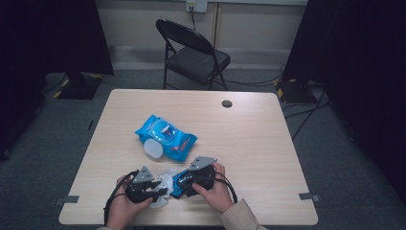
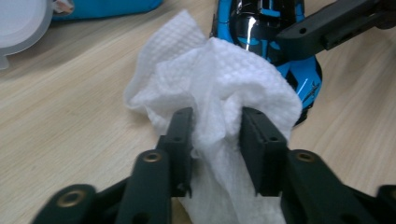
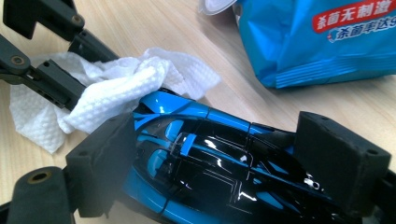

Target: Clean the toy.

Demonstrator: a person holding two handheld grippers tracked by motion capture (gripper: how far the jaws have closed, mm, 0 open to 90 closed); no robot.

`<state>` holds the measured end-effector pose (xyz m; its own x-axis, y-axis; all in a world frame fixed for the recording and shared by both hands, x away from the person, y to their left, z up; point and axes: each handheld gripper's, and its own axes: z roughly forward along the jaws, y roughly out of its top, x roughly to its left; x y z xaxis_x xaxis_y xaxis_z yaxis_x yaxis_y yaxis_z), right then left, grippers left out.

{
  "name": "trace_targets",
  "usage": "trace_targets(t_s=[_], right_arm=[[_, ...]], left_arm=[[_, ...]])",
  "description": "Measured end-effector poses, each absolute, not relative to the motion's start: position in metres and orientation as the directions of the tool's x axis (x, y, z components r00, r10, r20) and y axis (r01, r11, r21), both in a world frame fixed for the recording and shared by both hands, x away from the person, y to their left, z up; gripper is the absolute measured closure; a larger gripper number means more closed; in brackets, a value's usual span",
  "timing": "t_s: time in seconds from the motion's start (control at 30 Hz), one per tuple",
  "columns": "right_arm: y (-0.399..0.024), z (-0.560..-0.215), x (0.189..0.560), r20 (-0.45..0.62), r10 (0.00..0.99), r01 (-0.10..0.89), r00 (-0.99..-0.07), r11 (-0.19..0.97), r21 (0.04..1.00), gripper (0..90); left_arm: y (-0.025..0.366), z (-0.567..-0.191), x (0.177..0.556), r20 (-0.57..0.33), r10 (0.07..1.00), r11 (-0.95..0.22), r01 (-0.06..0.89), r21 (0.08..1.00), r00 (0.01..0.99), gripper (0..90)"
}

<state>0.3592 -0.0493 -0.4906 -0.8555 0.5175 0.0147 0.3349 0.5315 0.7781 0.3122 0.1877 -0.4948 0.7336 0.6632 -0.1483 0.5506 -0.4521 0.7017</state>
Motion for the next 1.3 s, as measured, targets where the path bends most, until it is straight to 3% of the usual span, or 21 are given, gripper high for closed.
trace_targets(t_s=[0.03,0.1,0.27,0.83,1.3], right_arm=[[-0.051,-0.491,0.360,0.016,0.517,0.334,-0.856,0.529,0.780,13.1],[-0.052,-0.492,0.360,0.016,0.524,0.336,-0.852,0.522,0.784,13.0],[-0.051,-0.491,0.360,0.017,0.526,0.340,-0.850,0.524,0.781,13.0],[-0.051,-0.492,0.360,0.017,0.533,0.342,-0.846,0.517,0.785,13.0],[-0.051,-0.493,0.358,0.017,0.536,0.339,-0.844,0.507,0.792,13.0]], left_arm=[[0.186,-0.494,0.312,-0.147,0.662,-0.457,0.551,0.698,0.735,74.8],[0.183,-0.493,0.311,-0.140,0.656,-0.474,0.549,0.688,0.742,78.4],[0.181,-0.492,0.308,-0.156,0.660,-0.471,0.567,0.676,0.735,82.4],[0.159,-0.487,0.294,-0.185,0.623,-0.519,0.578,0.630,0.760,83.8],[0.126,-0.490,0.288,-0.188,0.550,-0.543,0.520,0.659,0.814,83.7]])
